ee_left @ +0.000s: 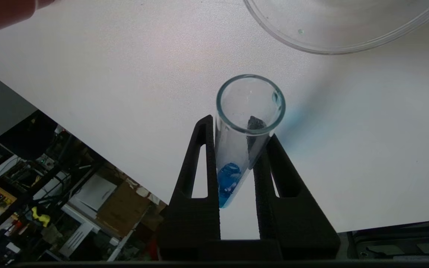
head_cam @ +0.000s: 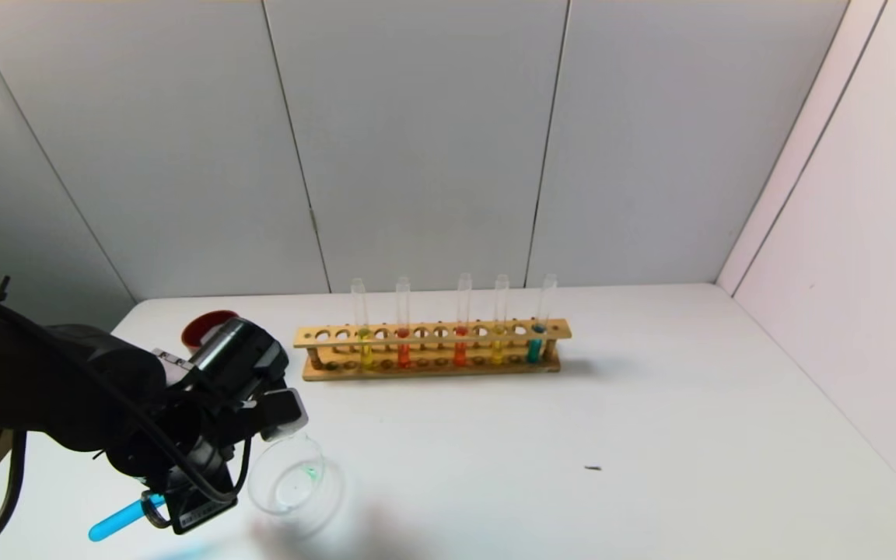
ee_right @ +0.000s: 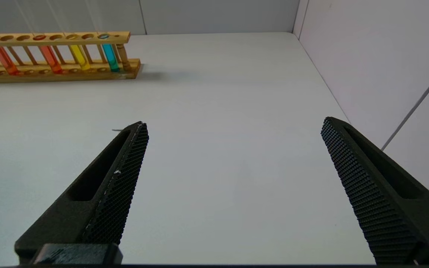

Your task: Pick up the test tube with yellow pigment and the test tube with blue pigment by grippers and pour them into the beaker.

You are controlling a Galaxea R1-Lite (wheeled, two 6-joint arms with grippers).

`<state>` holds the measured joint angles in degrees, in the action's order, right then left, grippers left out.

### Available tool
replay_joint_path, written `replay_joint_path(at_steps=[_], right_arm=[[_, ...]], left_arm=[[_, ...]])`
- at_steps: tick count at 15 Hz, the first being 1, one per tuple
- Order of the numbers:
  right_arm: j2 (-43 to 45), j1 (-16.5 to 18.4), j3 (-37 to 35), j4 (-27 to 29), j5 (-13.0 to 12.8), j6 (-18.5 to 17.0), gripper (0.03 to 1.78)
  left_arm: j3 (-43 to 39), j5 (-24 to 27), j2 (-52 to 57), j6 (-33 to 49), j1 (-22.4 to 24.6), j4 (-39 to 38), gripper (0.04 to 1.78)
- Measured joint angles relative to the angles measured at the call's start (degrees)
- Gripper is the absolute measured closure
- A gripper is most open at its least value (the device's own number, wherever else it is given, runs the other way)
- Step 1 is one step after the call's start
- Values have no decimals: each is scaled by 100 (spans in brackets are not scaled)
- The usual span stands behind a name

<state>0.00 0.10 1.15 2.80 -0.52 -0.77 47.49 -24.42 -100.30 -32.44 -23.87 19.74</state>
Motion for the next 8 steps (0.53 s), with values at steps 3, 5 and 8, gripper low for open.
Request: replay_joint_path(at_steps=[3,5,8], right_arm=[[0,0,0,-2,0,0,11],[0,0,0,0,0,-2,11],[0,0,0,-2,0,0,11]], left_arm=[[263,-267,-228,-20,-221,339,150],[421,-383,-388,-57,-278,547,150],[553,-535,-601,-68,-346,807,150]])
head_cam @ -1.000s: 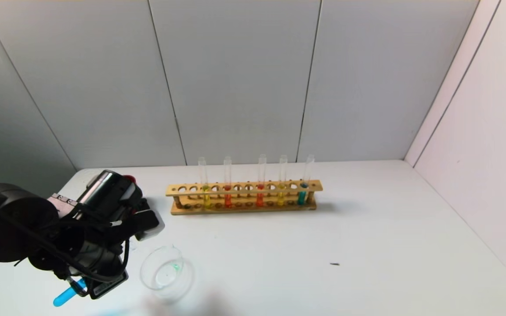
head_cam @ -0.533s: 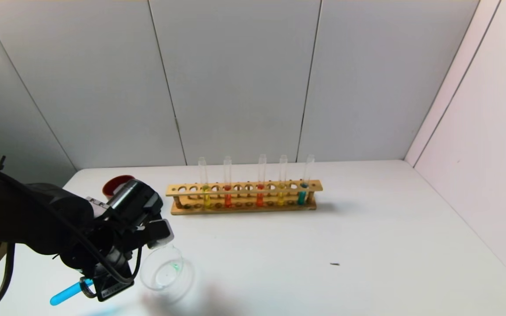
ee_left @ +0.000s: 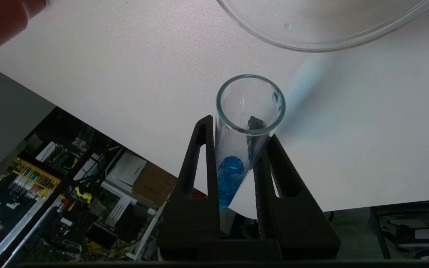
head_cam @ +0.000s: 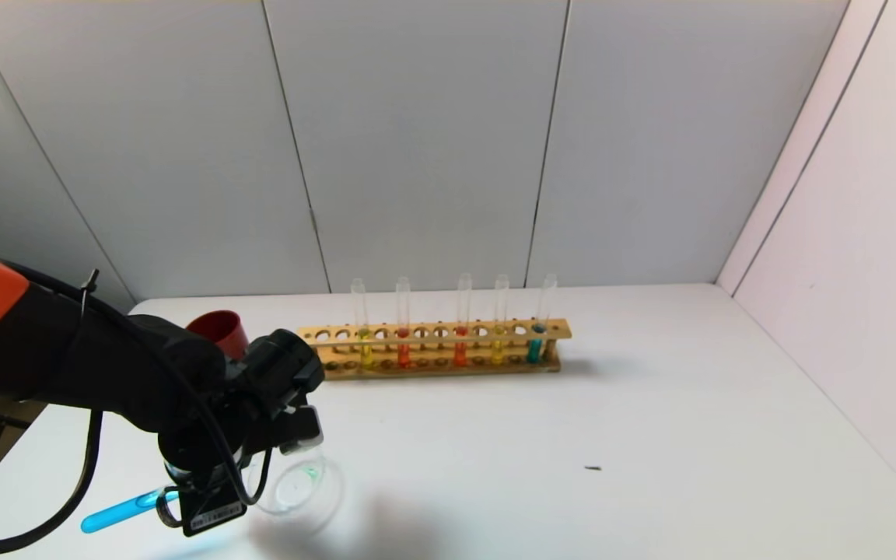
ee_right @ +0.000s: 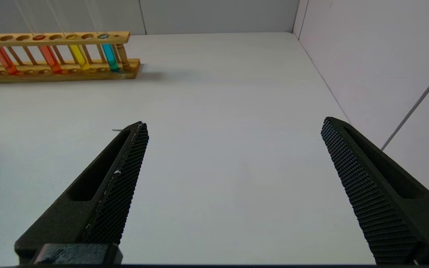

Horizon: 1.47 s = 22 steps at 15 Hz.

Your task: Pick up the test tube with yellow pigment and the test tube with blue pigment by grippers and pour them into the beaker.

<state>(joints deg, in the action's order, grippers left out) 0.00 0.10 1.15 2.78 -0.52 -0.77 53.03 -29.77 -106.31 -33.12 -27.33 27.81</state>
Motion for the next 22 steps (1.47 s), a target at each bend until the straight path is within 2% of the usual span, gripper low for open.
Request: replay_joint_path(at_steps=[18,22], right_arm=[[0,0,0,2,0,-2,11],[0,0,0,2,0,-2,11]], left_arm=[[837,-514,-711,-34,-338,1560,150],[1040,-569,-794,-37,-349,1642,150]])
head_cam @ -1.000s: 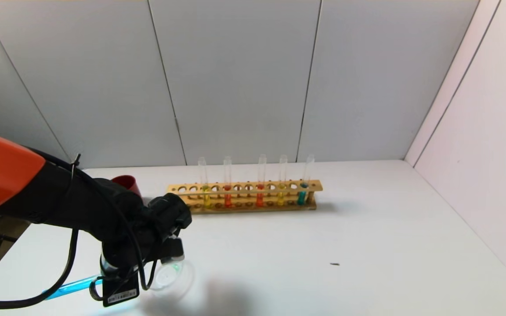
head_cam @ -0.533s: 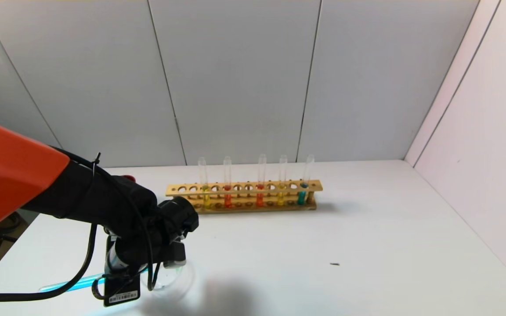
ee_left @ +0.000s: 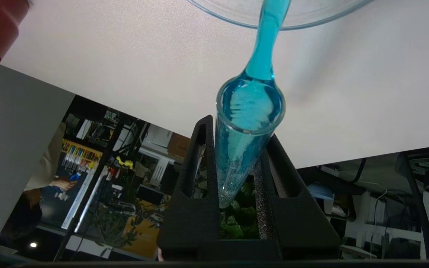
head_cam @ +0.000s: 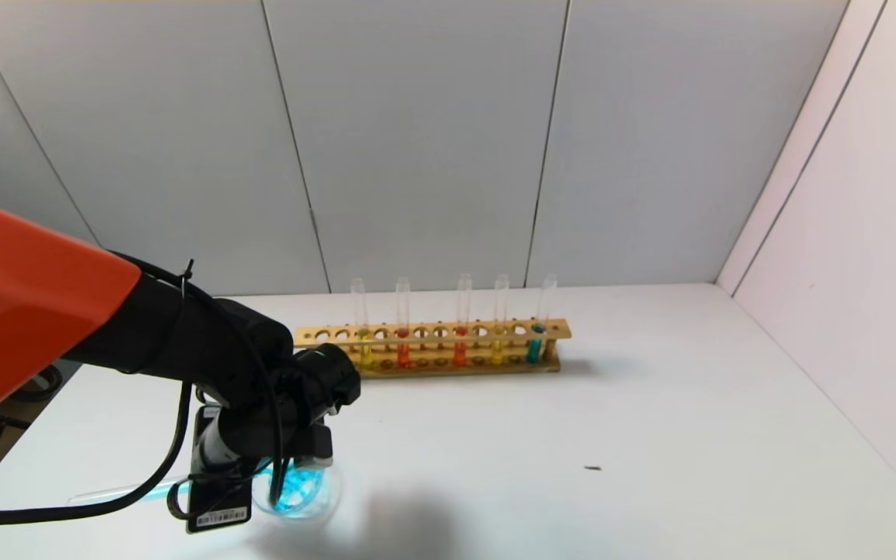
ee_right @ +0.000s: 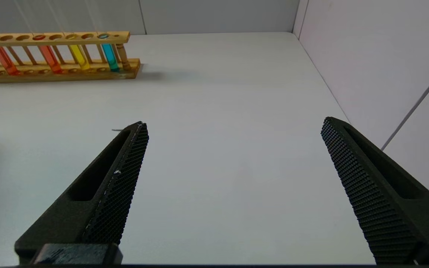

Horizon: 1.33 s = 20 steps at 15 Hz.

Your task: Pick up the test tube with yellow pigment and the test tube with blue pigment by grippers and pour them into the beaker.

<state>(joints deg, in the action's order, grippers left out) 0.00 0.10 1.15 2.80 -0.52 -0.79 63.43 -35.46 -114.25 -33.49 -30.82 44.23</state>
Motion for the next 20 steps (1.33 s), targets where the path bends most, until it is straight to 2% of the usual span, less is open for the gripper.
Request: replay_joint_path(at_steps=[6,10,14,20], right_arm=[[0,0,0,0,0,0,11],[0,0,0,-2,0,0,11],[0,0,0,-2,0,2,11],[0,0,0,-2,0,2,11]], left_arm=[[368,-43,-228,15,-13,364,150],[639,-310,-444,26,-71,599,150],[1102,-340,-610,28,-149,1330,150],[1658,-412,-916,28,-286,1787,150]])
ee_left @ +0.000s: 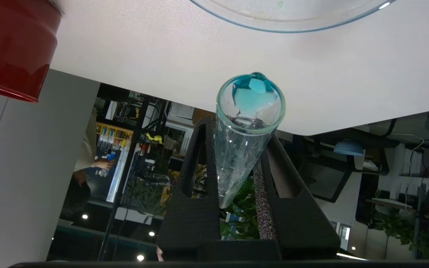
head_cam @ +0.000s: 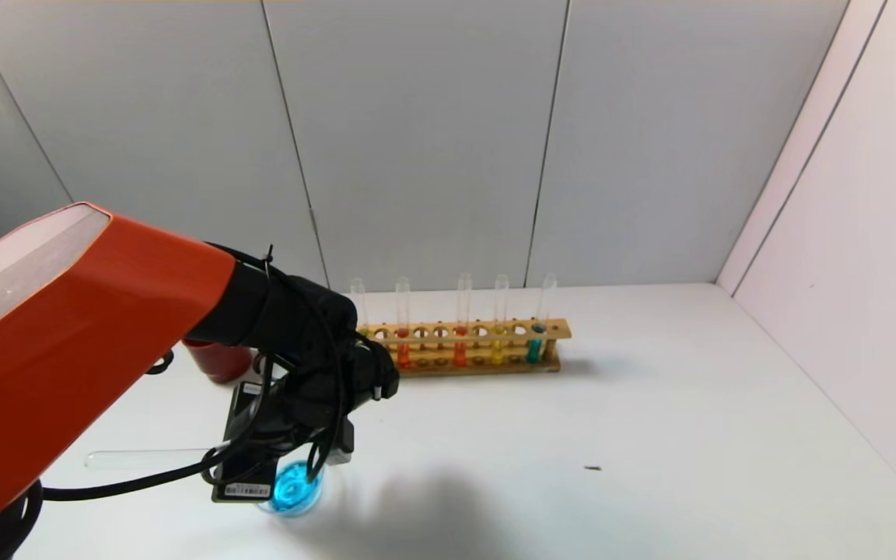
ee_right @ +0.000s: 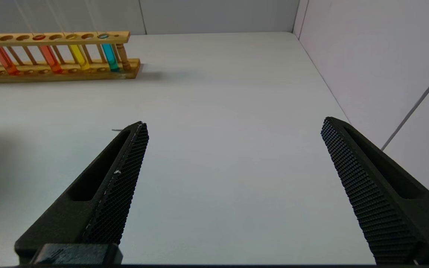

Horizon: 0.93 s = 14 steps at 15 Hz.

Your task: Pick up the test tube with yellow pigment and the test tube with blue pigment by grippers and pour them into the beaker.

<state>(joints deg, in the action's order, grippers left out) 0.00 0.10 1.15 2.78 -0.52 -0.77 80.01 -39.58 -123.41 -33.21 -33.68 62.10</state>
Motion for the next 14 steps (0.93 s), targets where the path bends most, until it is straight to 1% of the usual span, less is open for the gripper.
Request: replay_joint_path(at_steps=[14], right_arm=[[0,0,0,0,0,-2,11]], left_arm=[[76,-24,-206,35,-33,50,150]])
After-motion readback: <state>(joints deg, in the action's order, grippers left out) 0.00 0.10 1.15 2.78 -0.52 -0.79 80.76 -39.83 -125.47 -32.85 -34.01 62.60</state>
